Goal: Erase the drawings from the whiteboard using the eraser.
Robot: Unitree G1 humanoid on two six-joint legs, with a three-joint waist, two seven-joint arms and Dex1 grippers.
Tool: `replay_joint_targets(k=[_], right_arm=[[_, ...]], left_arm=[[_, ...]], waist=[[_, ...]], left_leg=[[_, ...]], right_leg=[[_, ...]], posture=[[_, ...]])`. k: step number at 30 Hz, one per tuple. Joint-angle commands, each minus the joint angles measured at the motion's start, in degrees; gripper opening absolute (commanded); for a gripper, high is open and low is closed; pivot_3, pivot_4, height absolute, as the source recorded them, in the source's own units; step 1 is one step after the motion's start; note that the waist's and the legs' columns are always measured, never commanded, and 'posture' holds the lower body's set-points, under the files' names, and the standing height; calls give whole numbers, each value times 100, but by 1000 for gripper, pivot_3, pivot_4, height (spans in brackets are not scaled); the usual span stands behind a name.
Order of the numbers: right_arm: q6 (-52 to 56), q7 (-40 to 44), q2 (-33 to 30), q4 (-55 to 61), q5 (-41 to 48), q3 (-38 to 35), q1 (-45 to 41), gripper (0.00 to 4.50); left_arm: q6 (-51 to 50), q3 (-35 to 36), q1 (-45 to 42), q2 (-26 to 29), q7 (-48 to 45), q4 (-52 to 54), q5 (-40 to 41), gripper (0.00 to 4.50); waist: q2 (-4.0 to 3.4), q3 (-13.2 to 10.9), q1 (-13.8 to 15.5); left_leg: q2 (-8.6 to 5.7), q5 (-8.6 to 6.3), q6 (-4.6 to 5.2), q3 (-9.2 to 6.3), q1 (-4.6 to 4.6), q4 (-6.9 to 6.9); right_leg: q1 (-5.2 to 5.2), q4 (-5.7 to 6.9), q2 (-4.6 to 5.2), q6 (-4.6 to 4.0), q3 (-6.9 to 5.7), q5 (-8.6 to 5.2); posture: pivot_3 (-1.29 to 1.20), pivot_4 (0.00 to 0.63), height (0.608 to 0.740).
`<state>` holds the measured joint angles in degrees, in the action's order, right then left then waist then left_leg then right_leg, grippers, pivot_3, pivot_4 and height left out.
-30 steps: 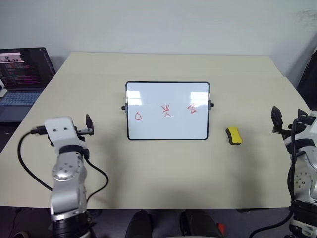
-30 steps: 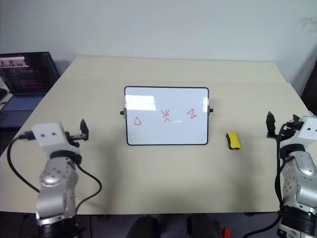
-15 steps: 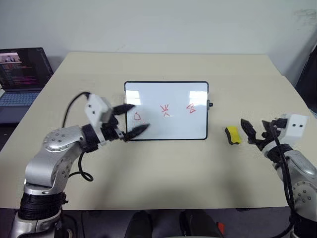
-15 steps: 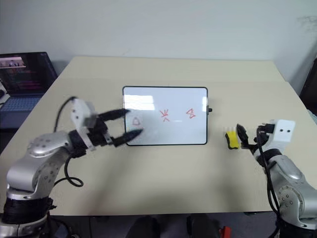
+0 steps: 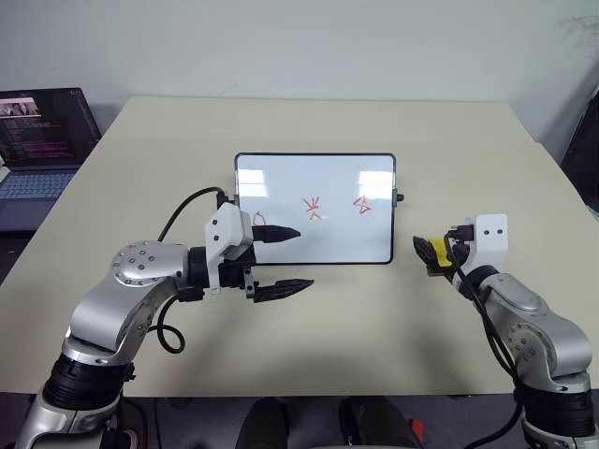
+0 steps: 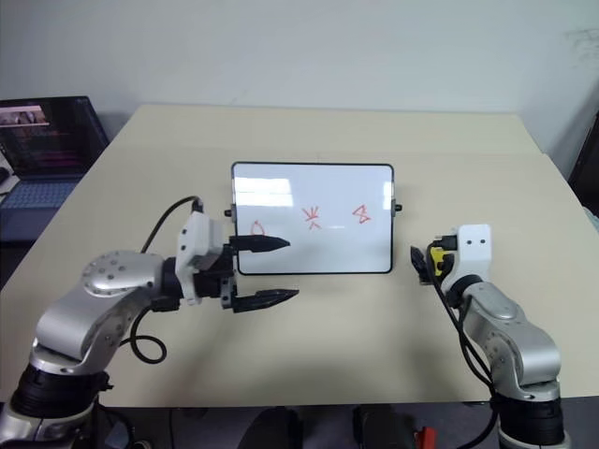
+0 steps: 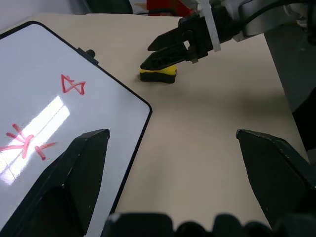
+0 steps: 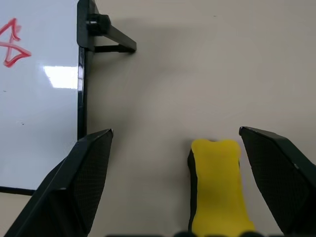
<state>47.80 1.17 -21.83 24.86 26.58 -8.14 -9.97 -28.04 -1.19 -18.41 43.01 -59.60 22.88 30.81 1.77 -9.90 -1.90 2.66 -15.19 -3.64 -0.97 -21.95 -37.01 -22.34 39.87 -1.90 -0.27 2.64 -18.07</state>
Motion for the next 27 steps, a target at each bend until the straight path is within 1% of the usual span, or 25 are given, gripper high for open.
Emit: replay_joint_targets(k=[1, 9, 15, 16, 27], right_arm=[[-361, 68, 79, -308, -284, -1, -127, 4469], [-745, 211, 234, -927, -611, -74, -248, 4469], [-818, 296, 245, -1088, -722, -150, -240, 4469], [-826, 304, 234, -1137, -748, -164, -239, 4309], [-868, 426, 262, -1383, -928, -186, -301, 4309]], left_arm=[[89, 63, -42, 57, -1, 182, -25, 4500], [54, 145, 72, 91, 46, 241, -33, 4500], [105, 177, 142, 87, 83, 232, -74, 4500], [119, 186, 188, 76, 104, 237, -87, 4500], [116, 280, 586, 91, 263, 408, -117, 4500]], waist=[[0, 0, -1], [0, 0, -2], [-1, 0, 1], [-1, 0, 1], [-1, 0, -2]], left_leg=[[0, 0, 0, 0, 0, 0], [0, 0, 0, 1, 1, 0], [0, 0, 0, 1, 1, 0], [0, 0, 0, 0, 1, 0], [1, 0, 0, -3, 3, 0]], right_leg=[[0, 0, 0, 0, 0, 0], [0, 1, 0, -3, 0, 1], [0, 1, 0, -4, 1, 2], [0, 1, 0, -4, 2, 2], [0, 2, 0, -6, 3, 3]], posture=[[0, 150, 740], [0, 150, 740], [0, 150, 740], [0, 150, 740], [0, 150, 740]])
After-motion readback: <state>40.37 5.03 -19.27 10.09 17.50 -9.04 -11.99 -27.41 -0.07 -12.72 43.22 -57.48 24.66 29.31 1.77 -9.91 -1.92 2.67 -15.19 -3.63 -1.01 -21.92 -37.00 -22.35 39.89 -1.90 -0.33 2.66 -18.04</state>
